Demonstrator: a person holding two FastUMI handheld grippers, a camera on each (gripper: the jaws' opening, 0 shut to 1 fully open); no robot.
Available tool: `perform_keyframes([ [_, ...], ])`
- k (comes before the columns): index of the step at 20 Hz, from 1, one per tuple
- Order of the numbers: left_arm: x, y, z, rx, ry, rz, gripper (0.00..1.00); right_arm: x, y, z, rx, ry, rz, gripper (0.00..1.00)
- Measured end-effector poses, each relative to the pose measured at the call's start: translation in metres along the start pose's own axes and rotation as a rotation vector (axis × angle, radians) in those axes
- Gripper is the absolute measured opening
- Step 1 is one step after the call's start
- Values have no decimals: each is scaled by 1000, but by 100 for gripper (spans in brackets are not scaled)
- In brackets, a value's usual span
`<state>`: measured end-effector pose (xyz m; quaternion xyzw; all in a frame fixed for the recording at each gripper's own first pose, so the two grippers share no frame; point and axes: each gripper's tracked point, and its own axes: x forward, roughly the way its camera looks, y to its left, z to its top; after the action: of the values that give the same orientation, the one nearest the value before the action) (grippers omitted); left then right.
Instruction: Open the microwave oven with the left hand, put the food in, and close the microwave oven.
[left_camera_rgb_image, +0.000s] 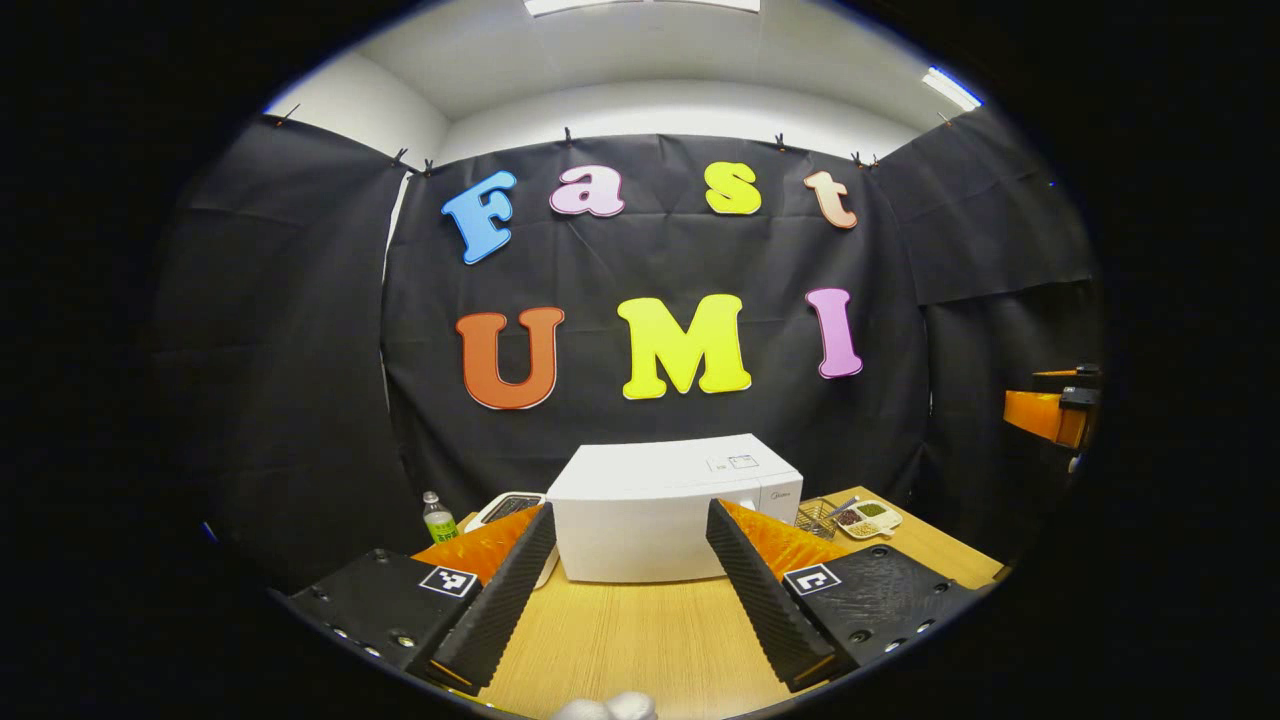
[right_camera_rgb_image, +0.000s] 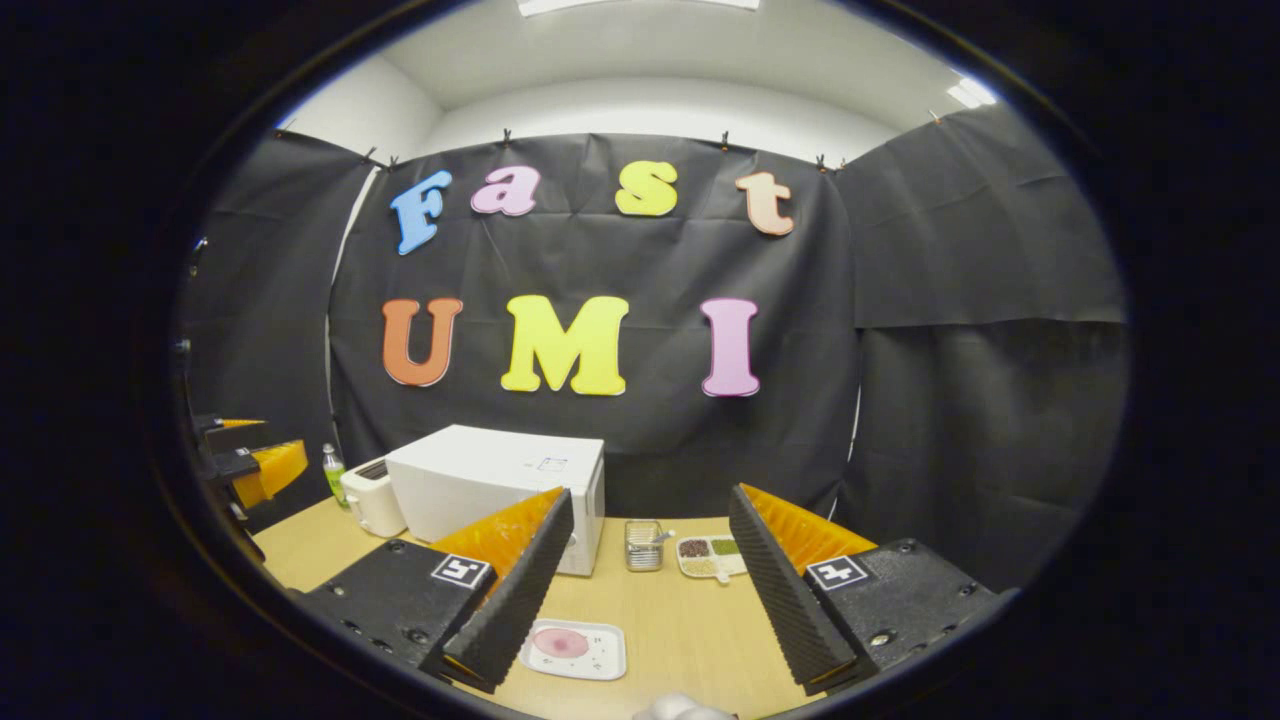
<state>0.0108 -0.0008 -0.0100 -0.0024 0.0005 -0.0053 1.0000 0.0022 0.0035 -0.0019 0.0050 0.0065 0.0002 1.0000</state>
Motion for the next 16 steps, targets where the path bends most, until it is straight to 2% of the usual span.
perform_keyframes([
  [4, 22, -23, -19, 17, -2, -29, 95, -4, -10, 7, -6, 0, -12, 100],
  [8, 63, -73, -50, 5, -2, -109, 95, -12, -29, 15, -19, 16, -39, 100],
  [13, 129, -134, -97, -12, 39, -177, 96, -17, -56, 18, -21, 50, -76, 100],
  [16, 177, -155, -127, -3, 77, -174, 95, -16, -70, 17, -37, 74, -99, 100],
])
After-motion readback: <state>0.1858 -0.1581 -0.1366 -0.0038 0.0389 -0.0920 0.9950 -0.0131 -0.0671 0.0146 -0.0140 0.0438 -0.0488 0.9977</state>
